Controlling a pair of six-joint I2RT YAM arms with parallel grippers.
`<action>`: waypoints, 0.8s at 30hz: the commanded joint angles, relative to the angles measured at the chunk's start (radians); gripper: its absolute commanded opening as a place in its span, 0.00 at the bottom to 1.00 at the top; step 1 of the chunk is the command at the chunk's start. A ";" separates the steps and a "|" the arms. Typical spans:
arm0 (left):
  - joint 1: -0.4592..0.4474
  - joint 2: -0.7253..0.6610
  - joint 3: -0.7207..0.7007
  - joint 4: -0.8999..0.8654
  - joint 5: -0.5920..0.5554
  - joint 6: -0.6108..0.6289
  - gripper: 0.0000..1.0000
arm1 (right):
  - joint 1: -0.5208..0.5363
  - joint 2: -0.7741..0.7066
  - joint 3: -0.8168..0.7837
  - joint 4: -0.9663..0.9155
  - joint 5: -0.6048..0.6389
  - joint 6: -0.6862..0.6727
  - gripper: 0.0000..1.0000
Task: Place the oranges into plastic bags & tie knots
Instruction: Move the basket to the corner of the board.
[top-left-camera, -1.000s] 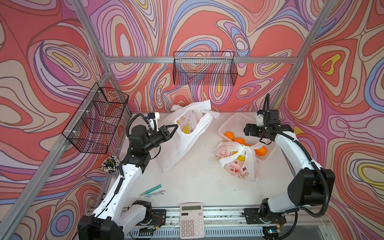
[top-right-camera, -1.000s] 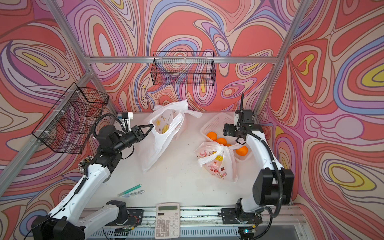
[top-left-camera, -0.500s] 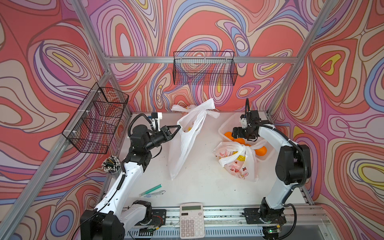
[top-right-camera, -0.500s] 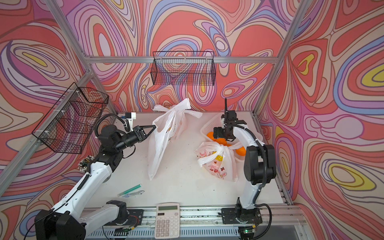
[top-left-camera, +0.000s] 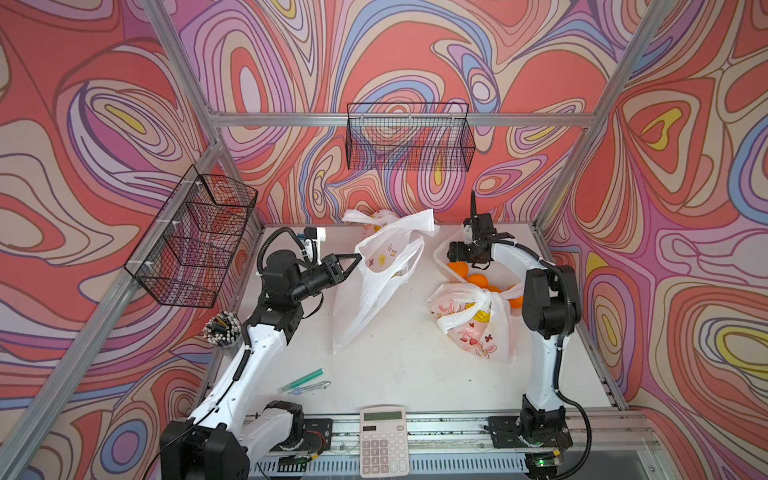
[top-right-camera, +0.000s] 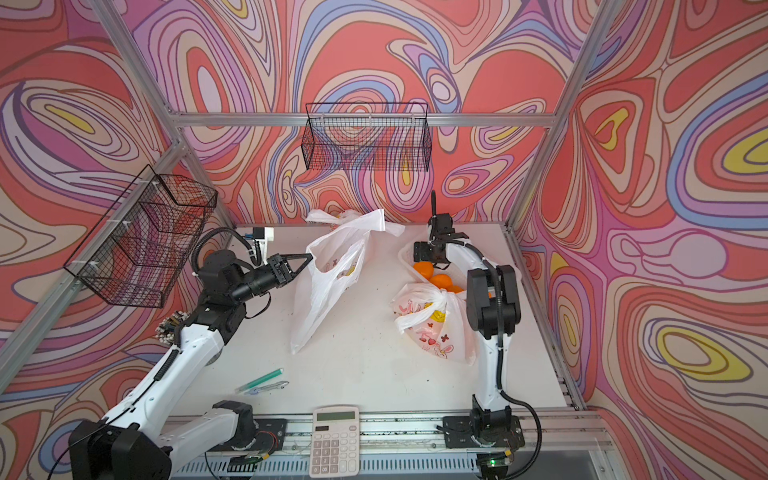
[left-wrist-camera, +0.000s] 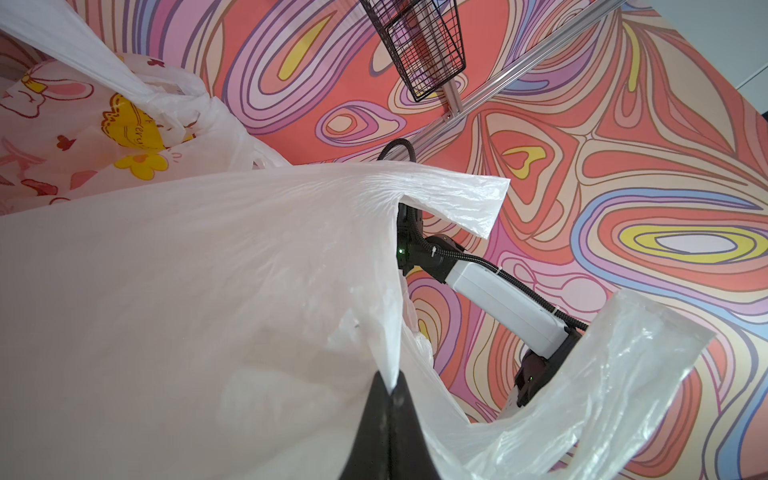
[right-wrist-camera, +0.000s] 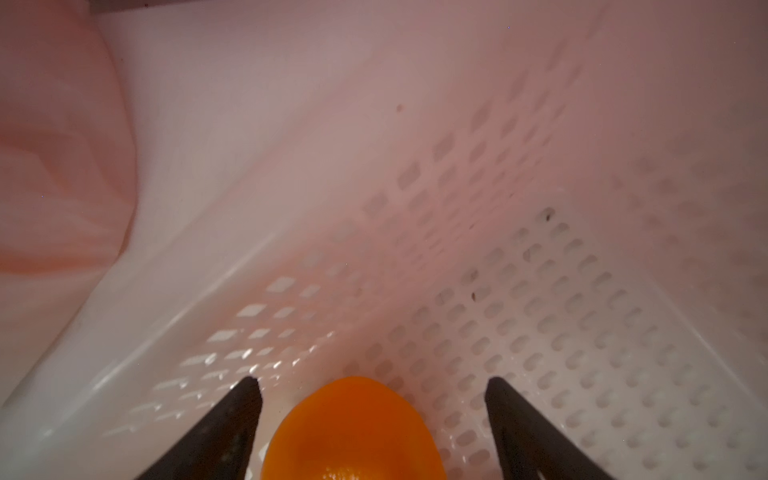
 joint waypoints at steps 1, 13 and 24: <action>0.003 -0.038 0.039 -0.052 0.000 0.043 0.00 | -0.005 0.063 0.082 0.072 0.038 0.040 0.87; 0.004 -0.072 0.071 -0.154 -0.027 0.092 0.00 | -0.127 0.305 0.406 0.077 0.159 0.174 0.88; 0.003 -0.065 0.082 -0.162 -0.030 0.097 0.00 | -0.235 0.216 0.392 -0.002 0.268 0.134 0.94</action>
